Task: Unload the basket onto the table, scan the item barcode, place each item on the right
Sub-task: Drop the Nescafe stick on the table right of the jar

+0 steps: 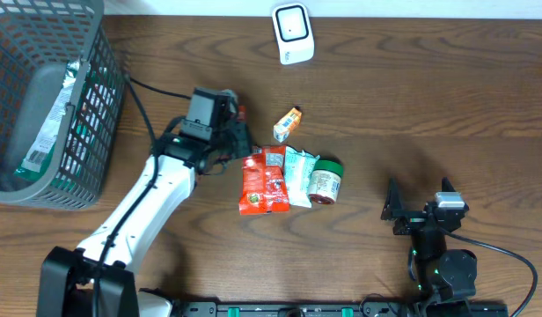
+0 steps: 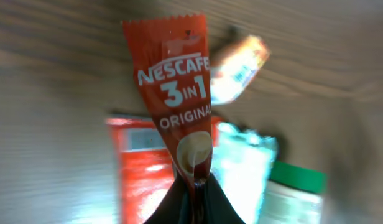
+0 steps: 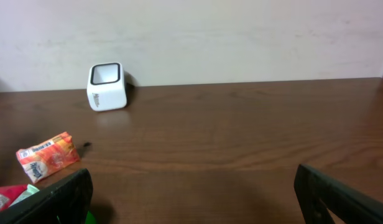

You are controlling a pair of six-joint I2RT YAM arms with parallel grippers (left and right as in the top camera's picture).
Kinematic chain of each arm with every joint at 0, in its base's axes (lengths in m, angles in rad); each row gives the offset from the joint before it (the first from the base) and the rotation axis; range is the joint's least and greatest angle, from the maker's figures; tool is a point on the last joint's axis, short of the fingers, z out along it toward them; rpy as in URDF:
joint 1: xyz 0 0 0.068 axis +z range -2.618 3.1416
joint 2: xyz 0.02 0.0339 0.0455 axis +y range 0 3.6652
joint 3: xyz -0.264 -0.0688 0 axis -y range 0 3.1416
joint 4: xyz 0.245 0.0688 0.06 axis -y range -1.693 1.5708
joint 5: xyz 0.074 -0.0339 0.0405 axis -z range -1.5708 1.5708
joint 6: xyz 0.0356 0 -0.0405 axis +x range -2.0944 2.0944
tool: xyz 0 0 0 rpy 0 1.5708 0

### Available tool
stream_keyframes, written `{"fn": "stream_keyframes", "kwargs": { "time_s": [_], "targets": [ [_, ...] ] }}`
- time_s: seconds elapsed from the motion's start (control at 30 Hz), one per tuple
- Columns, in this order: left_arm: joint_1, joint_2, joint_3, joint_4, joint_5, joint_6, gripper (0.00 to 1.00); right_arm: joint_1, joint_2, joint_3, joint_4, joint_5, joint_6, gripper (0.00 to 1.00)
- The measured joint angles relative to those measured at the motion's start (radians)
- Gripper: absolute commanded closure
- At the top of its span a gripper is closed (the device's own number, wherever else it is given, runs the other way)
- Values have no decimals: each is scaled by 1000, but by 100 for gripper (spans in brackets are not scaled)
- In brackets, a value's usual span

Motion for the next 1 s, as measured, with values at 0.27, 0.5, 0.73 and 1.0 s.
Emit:
{"fn": "stream_keyframes", "kwargs": {
  "time_s": [0.27,0.5,0.73,1.0],
  "targets": [
    [-142,96,0,212,124,-99,89,0,0,0,0,0,0,1],
    [-227,105,0,449,263,-195,71,0,0,0,0,0,0,1],
    [-299,105,0,457,244,-225,27,0,0,0,0,0,0,1],
    [-334,103,0,439,229,-216,25,0,0,0,0,0,0,1]
  ]
}}
